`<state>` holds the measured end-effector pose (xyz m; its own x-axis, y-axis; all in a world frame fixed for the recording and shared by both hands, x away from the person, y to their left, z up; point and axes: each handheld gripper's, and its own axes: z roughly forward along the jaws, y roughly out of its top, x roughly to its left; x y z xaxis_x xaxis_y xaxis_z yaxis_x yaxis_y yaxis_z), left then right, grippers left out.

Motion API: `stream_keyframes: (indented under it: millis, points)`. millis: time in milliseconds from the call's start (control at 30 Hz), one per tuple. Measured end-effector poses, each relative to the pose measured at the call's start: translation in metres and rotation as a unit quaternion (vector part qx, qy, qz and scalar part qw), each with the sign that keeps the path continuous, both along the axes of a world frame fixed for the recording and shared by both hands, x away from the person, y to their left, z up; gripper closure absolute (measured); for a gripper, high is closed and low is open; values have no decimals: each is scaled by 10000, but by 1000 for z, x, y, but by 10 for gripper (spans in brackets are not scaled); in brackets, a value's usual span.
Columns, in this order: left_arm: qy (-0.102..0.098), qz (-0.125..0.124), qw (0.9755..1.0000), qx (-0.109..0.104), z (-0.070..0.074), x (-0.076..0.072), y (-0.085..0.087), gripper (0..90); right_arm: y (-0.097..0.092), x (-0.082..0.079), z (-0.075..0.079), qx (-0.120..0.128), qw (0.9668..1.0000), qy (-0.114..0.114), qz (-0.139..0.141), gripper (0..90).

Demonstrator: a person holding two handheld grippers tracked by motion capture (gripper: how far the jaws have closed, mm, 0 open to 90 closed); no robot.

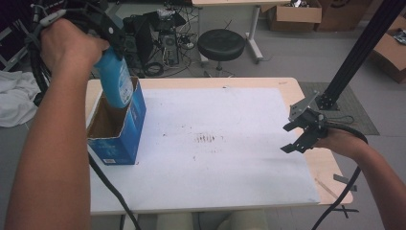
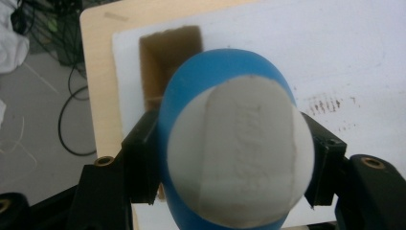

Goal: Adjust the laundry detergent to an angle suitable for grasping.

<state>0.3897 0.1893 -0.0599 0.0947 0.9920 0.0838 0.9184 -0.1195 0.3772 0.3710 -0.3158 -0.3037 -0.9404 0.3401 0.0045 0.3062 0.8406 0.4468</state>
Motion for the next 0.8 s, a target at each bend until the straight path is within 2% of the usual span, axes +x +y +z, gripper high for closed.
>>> stream_keyframes:
  millis: [167,233,367,800]
  points:
    - [-43,304,9995,53,-12,-4,18,380,-2,-1,1,22,10000,-33,2,168]
    - [-52,366,9992,116,-19,-5,24,380,-3,-1,2,66,9999,-112,-10,172]
    - [-86,494,9987,42,-32,-7,34,380,-5,0,3,123,9998,-156,-40,172]
    - [43,460,9989,-92,-66,-4,39,380,-6,-1,4,143,9997,-176,-86,170]
